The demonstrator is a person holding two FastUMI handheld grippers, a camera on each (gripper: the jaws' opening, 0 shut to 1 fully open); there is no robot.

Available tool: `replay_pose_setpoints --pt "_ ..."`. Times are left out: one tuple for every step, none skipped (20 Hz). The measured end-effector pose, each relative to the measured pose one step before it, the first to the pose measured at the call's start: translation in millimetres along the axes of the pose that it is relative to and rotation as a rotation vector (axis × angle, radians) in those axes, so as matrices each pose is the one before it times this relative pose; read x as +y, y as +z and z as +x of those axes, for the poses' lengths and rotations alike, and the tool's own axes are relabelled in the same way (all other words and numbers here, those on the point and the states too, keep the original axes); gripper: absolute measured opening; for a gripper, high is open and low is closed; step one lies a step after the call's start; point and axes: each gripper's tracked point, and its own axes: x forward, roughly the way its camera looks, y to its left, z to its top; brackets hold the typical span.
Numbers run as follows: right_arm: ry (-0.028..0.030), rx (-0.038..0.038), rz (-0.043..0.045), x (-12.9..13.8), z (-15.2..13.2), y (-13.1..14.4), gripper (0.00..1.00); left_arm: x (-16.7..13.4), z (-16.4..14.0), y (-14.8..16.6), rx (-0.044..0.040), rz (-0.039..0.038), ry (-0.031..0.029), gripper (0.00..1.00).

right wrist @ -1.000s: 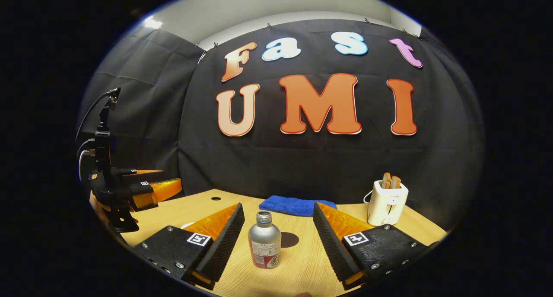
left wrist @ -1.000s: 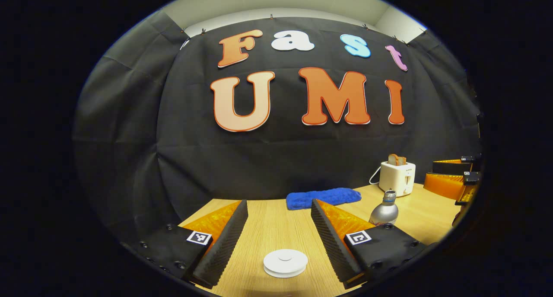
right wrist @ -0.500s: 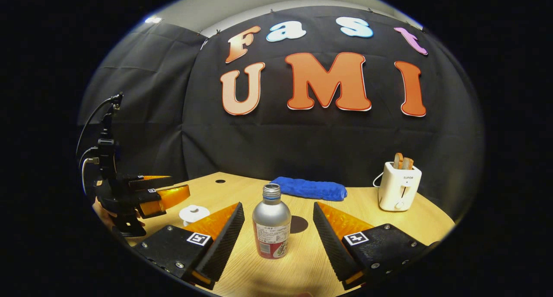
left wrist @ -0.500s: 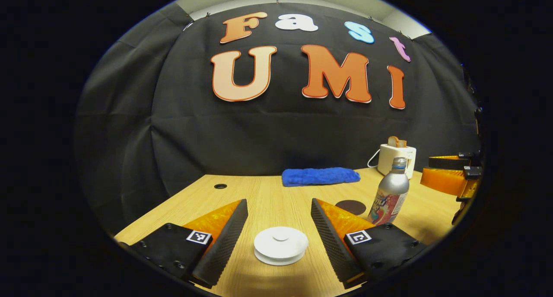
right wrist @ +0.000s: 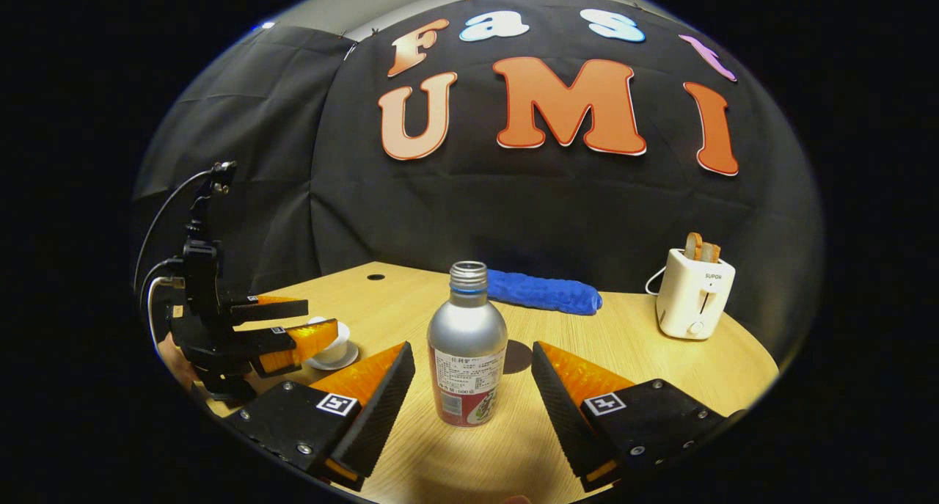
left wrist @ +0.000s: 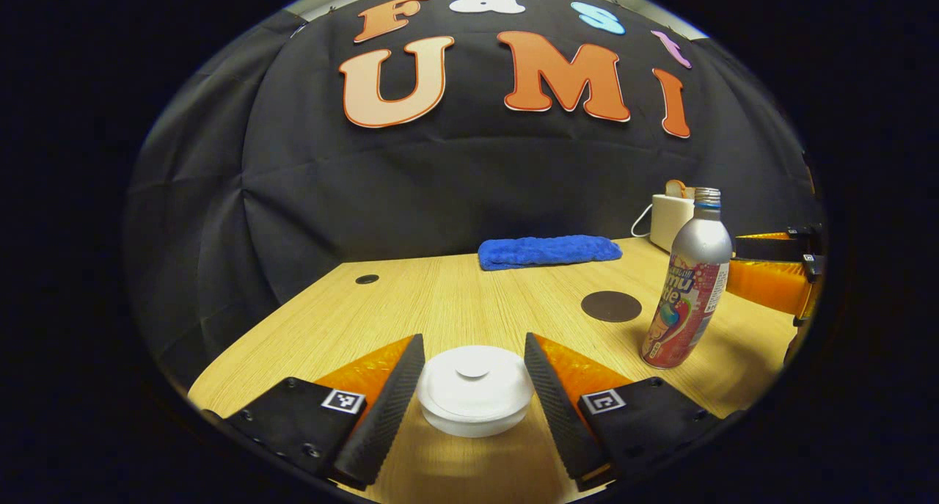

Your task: Open the teacup lid with one hand, grasp the water bottle and pour water into the teacup with the other hand; after pouring, place the water bottle on the coaster and then close the teacup lid.

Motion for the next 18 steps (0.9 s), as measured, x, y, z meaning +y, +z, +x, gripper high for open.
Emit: replay_pose_setpoints --pt "0.0036 0.007 -0.00434 0.91 2.55 -4.22 0.96 -0.35 1.26 -2.68 0.00371 -0.00022 0.00003 0.84" --pt "0.00258 0.00723 -0.00238 -0.29 2.04 -2.32 0.96 0.34 1.87 -0.33 0.00839 -0.00004 0.0015 0.86" --pt "0.00676 0.00557 -0.00097 0.88 1.72 -2.55 0.96 -0.4 2.76 -3.12 0.01171 0.00367 -0.00006 0.78" --pt "0.00514 0.00542 0.00041 1.33 1.49 -2.37 0.96 1.53 1.54 -0.86 0.00282 0.00273 0.00651 0.81" --pt "0.00564 0.00371 0.00083 0.37 2.06 -1.04 0.96 -0.94 -0.63 0.6 -0.00023 -0.0003 -0.00229 0.69" --pt "0.00395 0.00179 0.00071 0.3 2.2 -1.36 0.96 -2.47 1.91 0.2 -0.00372 -0.00057 -0.00611 0.71" --pt "0.00289 0.00299 -0.00026 -0.68 2.0 -1.48 0.96 -0.55 1.77 -0.09 0.0014 0.00046 0.00113 0.66" --pt "0.00234 0.00342 -0.00021 -0.19 1.73 -0.95 0.96 0.09 0.69 0.23 0.00281 0.00632 0.00142 0.58" --pt "0.00166 0.00352 0.0005 -0.27 1.66 -1.66 0.96 -1.68 1.17 -0.35 0.00043 0.00418 -0.00287 0.55" --pt "0.00292 0.00481 0.00038 0.06 1.28 -1.67 0.96 1.5 0.12 3.16 -0.01305 -0.00344 0.00972 0.55" --pt "-0.00045 0.00511 0.00096 -1.55 0.55 -2.56 0.96 -0.21 -0.27 0.24 0.00027 -0.00441 -0.00297 0.47" --pt "0.00053 0.00506 0.00117 -1.09 0.73 -2.01 0.96 0.61 0.23 -1.66 0.0032 0.00093 0.00194 0.43" --pt "-0.00134 0.00497 0.00207 -0.04 1.19 -1.04 0.96 2.21 1.53 1.82 -0.00762 -0.00157 0.00603 0.47" --pt "-0.00088 0.00496 0.00271 -0.77 2.03 -0.6 0.96 0.42 2.05 2.43 -0.0187 -0.01773 0.00744 0.39" --pt "-0.00037 0.00411 0.00392 -0.03 1.56 -0.48 0.96 -1.93 1.45 -2.12 0.00851 0.00272 -0.00152 0.32" --pt "0.00059 0.0044 0.00491 -0.71 1.79 -0.3 0.96 -0.32 0.23 -0.48 0.00245 -0.0002 0.00285 0.33" --pt "0.00278 0.00471 0.00468 0.07 0.84 -1.6 0.96 0.6 0.21 1.98 -0.00513 -0.00249 -0.00059 0.33" --pt "0.00062 0.00611 0.00455 -0.63 1.26 -0.26 0.96 -0.61 -0.07 2.26 -0.00521 -0.00187 -0.00287 0.29"
